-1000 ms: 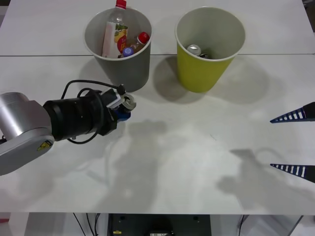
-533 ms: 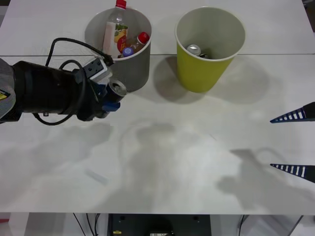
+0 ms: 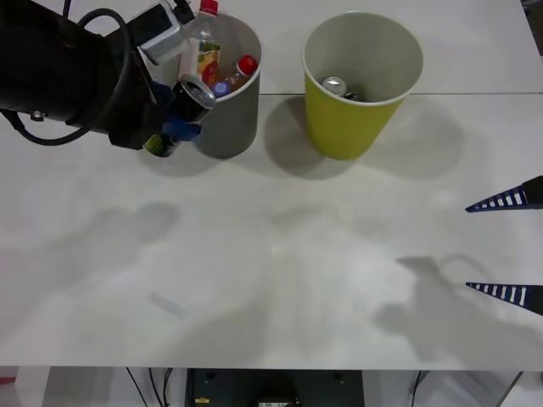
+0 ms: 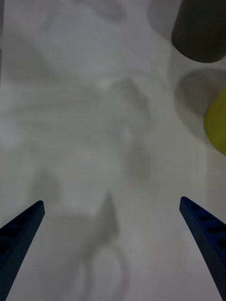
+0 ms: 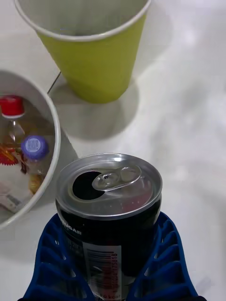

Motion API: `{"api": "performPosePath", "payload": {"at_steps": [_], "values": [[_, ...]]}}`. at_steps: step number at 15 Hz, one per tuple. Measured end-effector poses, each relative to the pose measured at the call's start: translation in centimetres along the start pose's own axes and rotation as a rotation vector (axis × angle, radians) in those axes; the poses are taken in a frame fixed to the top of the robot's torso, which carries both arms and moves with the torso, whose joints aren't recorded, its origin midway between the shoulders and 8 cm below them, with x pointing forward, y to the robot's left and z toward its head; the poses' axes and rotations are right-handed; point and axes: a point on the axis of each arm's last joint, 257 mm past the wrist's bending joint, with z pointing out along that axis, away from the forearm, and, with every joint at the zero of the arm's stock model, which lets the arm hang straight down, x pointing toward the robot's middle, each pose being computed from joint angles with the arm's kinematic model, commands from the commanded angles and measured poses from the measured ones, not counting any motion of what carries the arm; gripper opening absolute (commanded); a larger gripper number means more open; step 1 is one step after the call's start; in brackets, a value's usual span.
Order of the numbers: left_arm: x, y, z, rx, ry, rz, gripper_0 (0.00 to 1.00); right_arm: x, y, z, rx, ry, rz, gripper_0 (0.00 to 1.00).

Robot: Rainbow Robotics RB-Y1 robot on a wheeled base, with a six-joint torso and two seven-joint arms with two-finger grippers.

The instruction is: Put the can into the green bin and the plastic bottle into the gray bin

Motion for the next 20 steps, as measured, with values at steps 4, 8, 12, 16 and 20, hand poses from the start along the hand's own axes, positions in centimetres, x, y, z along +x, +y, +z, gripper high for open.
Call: {"api": "performPosePath", "payload": {"at_steps": [4, 8, 12, 16, 20], "values": [[-9.0, 0.2, 1.1, 0.038, -0.139, 0.007, 0.01, 0.0, 0.0, 0.0, 0.0, 0.0, 0.0, 1.0], [-16.3, 0.9, 4.3, 0.06, -0.11, 0.021, 0.01, 0.0, 0.0, 0.0, 0.0, 0.0, 0.0, 1.0], [-21.5, 1.9, 8.2, 0.08, -0.02, -0.058, 0.01, 0.0, 0.0, 0.0, 0.0, 0.0, 0.0, 1.0], [-24.5, 0.8, 12.4, 0.074, -0.053, -0.105, 0.02, 0.0, 0.0, 0.0, 0.0, 0.0, 0.0, 1.0], [-27.5, 1.2, 14.9, 0.002, -0.165, -0.107, 0.02, 0.0, 0.0, 0.0, 0.0, 0.0, 0.0, 1.0]]}}
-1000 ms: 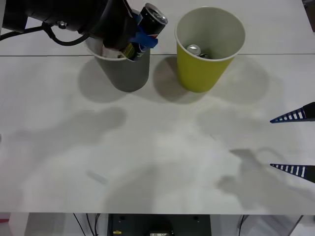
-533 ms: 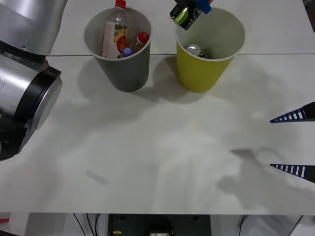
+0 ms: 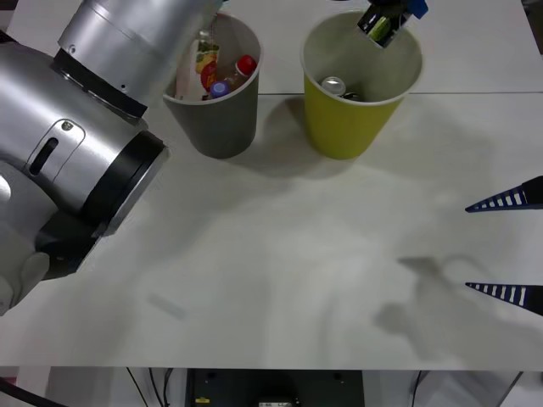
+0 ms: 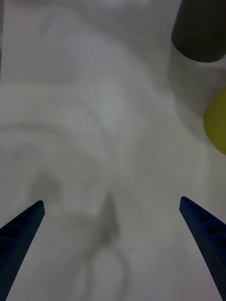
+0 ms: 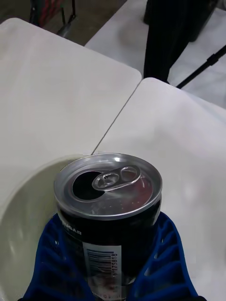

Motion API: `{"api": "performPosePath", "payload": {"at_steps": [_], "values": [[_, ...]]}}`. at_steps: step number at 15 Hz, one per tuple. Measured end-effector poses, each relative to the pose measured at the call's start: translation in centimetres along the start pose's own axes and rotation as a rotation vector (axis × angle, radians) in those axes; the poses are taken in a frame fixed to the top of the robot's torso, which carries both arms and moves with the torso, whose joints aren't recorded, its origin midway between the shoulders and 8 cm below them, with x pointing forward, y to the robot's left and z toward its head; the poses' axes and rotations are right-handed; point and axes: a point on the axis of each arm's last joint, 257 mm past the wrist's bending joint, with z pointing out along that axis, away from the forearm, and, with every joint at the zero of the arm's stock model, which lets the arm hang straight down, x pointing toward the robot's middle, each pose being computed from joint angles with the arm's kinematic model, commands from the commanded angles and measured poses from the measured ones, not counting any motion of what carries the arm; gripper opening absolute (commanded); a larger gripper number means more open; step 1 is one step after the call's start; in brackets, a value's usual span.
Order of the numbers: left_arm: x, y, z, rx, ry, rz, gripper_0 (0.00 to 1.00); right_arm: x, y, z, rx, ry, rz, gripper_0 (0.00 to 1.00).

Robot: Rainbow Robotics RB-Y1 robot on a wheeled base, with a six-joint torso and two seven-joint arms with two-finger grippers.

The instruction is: Put the can into the green bin and the plastic bottle into the gray bin

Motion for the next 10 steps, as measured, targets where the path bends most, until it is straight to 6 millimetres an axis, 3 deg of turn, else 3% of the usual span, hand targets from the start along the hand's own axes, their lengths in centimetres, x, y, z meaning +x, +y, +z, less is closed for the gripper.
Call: {"api": "performPosePath", "payload": {"at_steps": [4, 6, 7, 8, 9, 10], "values": [[0.8, 1.6, 2.2, -0.044, -0.028, -0.004, 0.02, 0.0, 0.0, 0.0, 0.0, 0.0, 0.0, 1.0], [1.1, 1.9, 2.5, -0.05, -0.026, -0.003, 0.13, 0.0, 0.0, 0.0, 0.0, 0.0, 0.0, 1.0], [1.2, 2.0, 2.6, -0.052, -0.022, -0.004, 0.23, 0.0, 0.0, 0.0, 0.0, 0.0, 0.0, 1.0], [1.4, 2.1, 2.6, -0.054, -0.019, -0.005, 0.7, 0.0, 0.0, 0.0, 0.0, 0.0, 0.0, 1.0], [1.5, 2.2, 2.7, -0.056, -0.017, -0.008, 1.0, 0.0, 0.0, 0.0, 0.0, 0.0, 0.0, 1.0], [1.8, 2.4, 2.8, -0.059, -0.012, -0.011, 1.0, 0.0, 0.0, 0.0, 0.0, 0.0, 0.0, 1.0]]}}
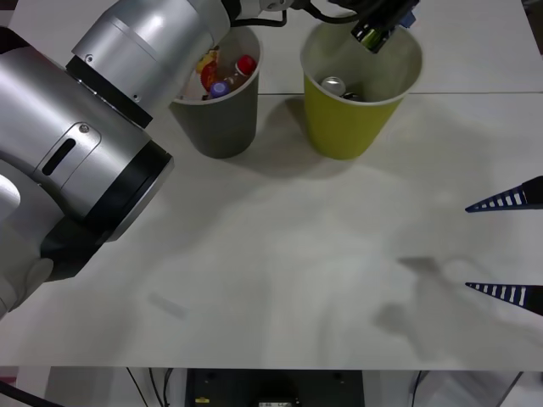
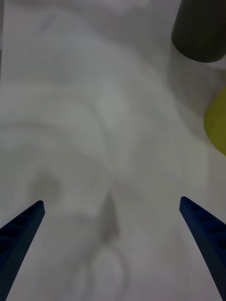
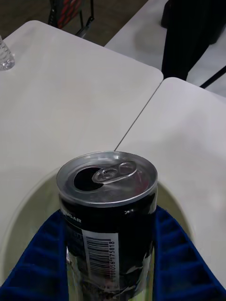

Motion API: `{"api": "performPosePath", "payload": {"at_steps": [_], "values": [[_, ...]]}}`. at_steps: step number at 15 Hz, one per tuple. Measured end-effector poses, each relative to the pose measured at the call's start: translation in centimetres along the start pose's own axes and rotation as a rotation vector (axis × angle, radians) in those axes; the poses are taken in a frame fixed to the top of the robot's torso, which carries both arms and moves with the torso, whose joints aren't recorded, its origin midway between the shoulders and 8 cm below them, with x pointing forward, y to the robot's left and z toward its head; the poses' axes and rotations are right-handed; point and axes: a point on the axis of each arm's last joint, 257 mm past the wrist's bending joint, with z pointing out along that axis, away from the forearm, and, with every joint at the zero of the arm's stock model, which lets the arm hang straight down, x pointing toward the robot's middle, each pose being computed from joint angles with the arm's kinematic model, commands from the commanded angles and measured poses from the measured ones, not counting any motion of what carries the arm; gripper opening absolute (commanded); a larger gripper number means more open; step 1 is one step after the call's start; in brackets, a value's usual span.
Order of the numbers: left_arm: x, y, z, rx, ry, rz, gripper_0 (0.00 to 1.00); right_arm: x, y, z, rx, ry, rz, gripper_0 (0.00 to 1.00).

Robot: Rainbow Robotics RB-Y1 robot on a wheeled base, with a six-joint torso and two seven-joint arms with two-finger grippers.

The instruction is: Put the can into the green bin and the plastic bottle into the gray bin

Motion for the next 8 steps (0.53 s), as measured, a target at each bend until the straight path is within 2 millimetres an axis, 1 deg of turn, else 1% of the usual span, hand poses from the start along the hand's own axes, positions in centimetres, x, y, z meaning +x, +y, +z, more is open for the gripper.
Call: {"api": "performPosePath", "payload": {"at_steps": [3, 5, 8], "values": [[0.5, 0.2, 0.2, 0.001, 0.008, 0.005, 1.0, 0.0, 0.0, 0.0, 0.0, 0.0, 0.0, 1.0], [1.1, 0.3, -0.1, 0.007, 0.029, 0.009, 1.0, 0.0, 0.0, 0.0, 0.0, 0.0, 0.0, 1.0], [1.9, 1.6, -2.1, 0.041, 0.054, 0.023, 1.0, 0.0, 0.0, 0.0, 0.0, 0.0, 0.0, 1.0]]}}
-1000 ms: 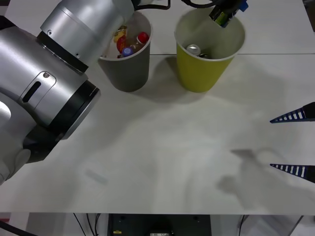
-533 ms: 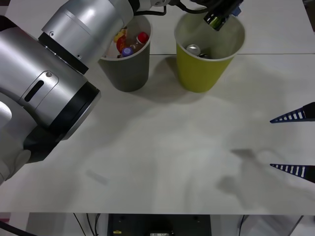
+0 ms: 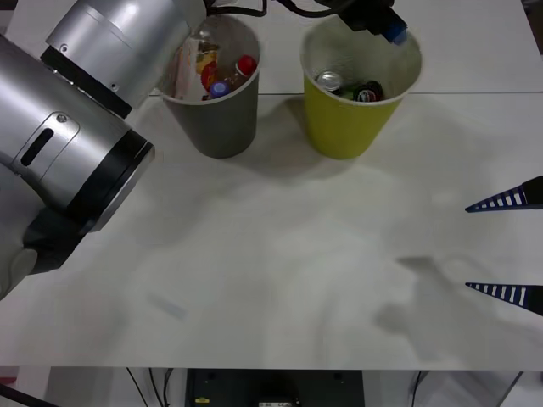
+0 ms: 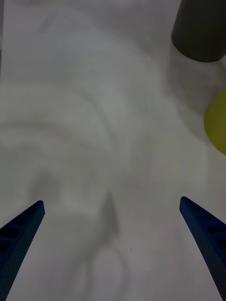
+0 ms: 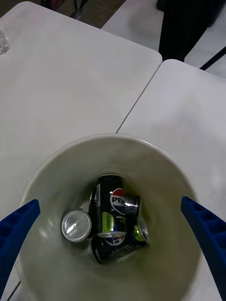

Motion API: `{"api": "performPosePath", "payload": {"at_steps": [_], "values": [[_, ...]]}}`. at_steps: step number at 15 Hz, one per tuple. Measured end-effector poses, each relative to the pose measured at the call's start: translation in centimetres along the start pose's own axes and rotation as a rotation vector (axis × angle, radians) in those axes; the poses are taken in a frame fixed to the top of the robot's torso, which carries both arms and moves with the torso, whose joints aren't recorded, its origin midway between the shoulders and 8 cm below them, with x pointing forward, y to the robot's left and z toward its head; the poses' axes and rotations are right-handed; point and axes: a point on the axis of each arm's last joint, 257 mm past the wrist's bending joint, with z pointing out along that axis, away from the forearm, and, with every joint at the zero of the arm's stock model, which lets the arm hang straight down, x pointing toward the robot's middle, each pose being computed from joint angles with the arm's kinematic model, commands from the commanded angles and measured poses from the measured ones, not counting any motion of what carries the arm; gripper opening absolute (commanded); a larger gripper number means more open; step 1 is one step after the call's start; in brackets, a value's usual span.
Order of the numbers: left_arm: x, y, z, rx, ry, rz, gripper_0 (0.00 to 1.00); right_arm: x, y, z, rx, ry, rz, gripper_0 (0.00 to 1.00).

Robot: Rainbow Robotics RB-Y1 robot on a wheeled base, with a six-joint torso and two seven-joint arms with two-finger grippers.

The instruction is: Put the can into the green bin and the plastic bottle into the gray bin

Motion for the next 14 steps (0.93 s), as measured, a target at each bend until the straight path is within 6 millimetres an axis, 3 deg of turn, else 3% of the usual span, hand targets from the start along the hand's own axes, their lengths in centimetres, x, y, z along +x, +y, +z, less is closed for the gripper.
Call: {"api": "performPosePath", "payload": {"at_steps": [5, 9, 14], "values": [[3.0, 3.2, -5.2, 0.094, 0.029, 0.027, 1.0, 0.0, 0.0, 0.0, 0.0, 0.0, 0.0, 1.0], [7.0, 5.5, -9.6, 0.155, 0.027, 0.064, 1.0, 0.0, 0.0, 0.0, 0.0, 0.0, 0.0, 1.0], [13.9, 3.9, -13.2, 0.134, -0.012, 0.16, 1.0, 0.0, 0.0, 0.0, 0.0, 0.0, 0.0, 1.0]]}}
